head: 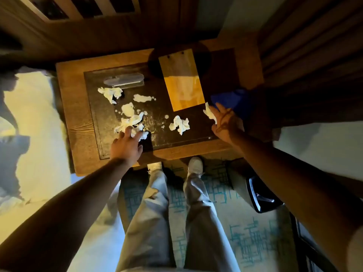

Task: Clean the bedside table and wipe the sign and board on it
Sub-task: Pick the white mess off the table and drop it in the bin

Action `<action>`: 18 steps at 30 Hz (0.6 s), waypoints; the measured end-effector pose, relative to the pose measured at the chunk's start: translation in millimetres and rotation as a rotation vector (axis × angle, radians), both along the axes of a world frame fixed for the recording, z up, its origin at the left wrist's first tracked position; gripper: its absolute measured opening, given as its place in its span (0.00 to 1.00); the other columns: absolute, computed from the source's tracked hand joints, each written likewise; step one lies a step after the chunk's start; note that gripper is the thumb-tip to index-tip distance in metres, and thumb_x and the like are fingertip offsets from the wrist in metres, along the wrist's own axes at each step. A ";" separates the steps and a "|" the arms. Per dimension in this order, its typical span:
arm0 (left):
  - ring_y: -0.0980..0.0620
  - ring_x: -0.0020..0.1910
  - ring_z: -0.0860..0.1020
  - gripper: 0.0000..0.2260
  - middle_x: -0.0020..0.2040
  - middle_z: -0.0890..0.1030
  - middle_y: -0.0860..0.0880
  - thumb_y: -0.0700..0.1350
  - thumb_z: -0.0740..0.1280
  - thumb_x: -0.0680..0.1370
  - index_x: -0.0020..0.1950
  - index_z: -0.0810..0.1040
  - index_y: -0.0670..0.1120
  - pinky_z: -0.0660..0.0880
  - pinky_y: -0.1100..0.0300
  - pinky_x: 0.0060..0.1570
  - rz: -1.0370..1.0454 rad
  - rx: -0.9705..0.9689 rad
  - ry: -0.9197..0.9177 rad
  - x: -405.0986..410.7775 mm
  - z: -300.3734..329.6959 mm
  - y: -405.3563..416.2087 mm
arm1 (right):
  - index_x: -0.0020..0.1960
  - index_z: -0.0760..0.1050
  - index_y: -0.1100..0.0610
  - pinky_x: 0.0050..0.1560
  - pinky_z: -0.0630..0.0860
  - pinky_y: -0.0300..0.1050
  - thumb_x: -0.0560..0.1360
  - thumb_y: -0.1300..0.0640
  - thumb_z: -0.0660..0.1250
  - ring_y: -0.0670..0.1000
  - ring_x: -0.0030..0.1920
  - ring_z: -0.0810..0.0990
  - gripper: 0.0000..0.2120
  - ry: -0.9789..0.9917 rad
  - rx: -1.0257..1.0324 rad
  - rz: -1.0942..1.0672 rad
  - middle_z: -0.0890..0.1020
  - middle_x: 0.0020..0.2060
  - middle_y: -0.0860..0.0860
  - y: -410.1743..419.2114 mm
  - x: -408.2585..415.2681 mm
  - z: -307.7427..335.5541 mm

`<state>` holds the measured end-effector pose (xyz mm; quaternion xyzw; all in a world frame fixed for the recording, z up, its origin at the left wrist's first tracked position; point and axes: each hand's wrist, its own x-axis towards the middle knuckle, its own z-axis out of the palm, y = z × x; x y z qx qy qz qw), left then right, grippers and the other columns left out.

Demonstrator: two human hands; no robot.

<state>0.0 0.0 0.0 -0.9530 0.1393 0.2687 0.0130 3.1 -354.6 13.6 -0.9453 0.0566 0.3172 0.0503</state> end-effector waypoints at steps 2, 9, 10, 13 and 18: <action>0.37 0.64 0.73 0.26 0.73 0.66 0.41 0.52 0.69 0.77 0.75 0.68 0.53 0.78 0.46 0.45 0.012 0.001 0.003 -0.3 -3.8 2.7 | 0.80 0.50 0.46 0.58 0.76 0.53 0.79 0.53 0.63 0.59 0.70 0.68 0.34 0.005 0.003 0.014 0.55 0.80 0.48 2.2 -0.6 -6.3; 0.39 0.53 0.79 0.19 0.67 0.71 0.42 0.43 0.70 0.75 0.67 0.76 0.48 0.80 0.50 0.37 -0.072 -0.023 -0.011 -2.1 -16.2 4.2 | 0.73 0.64 0.51 0.48 0.80 0.54 0.75 0.59 0.69 0.58 0.58 0.79 0.29 -0.098 -0.010 0.037 0.71 0.67 0.57 11.1 -9.8 -36.6; 0.39 0.53 0.79 0.18 0.66 0.71 0.42 0.42 0.71 0.75 0.64 0.77 0.46 0.80 0.50 0.37 -0.074 -0.029 -0.004 -2.4 -16.0 3.9 | 0.72 0.65 0.52 0.47 0.80 0.54 0.75 0.59 0.71 0.59 0.56 0.80 0.28 -0.103 -0.028 0.047 0.72 0.64 0.58 13.2 -11.0 -37.9; 0.40 0.51 0.79 0.14 0.66 0.71 0.42 0.40 0.71 0.75 0.59 0.78 0.43 0.81 0.50 0.36 -0.078 -0.028 -0.004 -1.3 -16.6 2.5 | 0.68 0.67 0.53 0.46 0.78 0.52 0.73 0.60 0.73 0.60 0.55 0.81 0.26 -0.072 -0.025 0.016 0.76 0.60 0.59 16.1 -14.5 -42.1; 0.42 0.52 0.80 0.08 0.68 0.71 0.43 0.43 0.70 0.76 0.54 0.80 0.42 0.80 0.52 0.34 -0.064 -0.134 -0.053 0.0 -10.9 5.9 | 0.63 0.73 0.52 0.47 0.80 0.51 0.77 0.55 0.68 0.57 0.53 0.82 0.15 -0.045 0.086 -0.218 0.82 0.55 0.55 15.7 -16.8 -43.3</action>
